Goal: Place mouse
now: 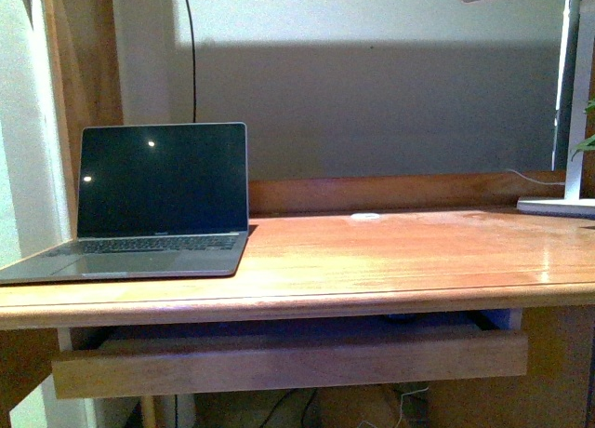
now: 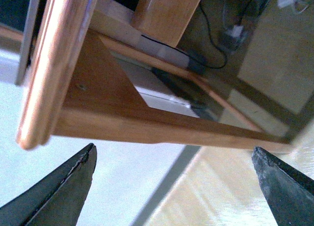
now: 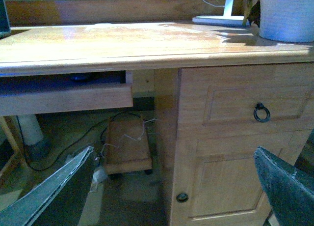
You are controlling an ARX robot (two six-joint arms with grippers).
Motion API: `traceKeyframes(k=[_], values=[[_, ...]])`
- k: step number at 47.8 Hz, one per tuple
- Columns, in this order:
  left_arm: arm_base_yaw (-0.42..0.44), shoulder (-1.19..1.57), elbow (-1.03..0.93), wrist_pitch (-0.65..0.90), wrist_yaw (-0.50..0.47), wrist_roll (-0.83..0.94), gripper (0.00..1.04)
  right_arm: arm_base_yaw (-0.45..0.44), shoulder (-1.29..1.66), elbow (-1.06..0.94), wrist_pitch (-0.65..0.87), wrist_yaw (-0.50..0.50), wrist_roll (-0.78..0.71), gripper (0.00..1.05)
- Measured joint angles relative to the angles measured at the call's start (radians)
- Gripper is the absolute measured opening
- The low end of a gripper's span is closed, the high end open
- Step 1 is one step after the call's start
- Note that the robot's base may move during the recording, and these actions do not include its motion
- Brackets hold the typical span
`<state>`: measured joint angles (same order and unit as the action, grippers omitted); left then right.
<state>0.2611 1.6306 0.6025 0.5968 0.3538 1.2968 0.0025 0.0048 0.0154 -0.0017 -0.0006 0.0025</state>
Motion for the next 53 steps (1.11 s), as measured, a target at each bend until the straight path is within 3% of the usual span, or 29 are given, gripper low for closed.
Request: traceKeyframes(k=[6,16,33,53], values=[[-0.015,0.097,0.062,0.129,-0.006,0.184,0.97,0.000,0.000,0.000,0.000,0.000,0.000,0.97],[-0.051,0.245,0.137,0.286,0.027,0.314,0.97,0.000,0.000,0.000,0.000,0.000,0.000,0.97],[-0.173,0.460,0.237,0.516,0.039,0.298,0.97,0.000,0.000,0.000,0.000,0.000,0.000,0.97],[-0.230,0.639,0.407,0.553,0.077,0.244,0.97,0.000,0.000,0.000,0.000,0.000,0.000,0.97]])
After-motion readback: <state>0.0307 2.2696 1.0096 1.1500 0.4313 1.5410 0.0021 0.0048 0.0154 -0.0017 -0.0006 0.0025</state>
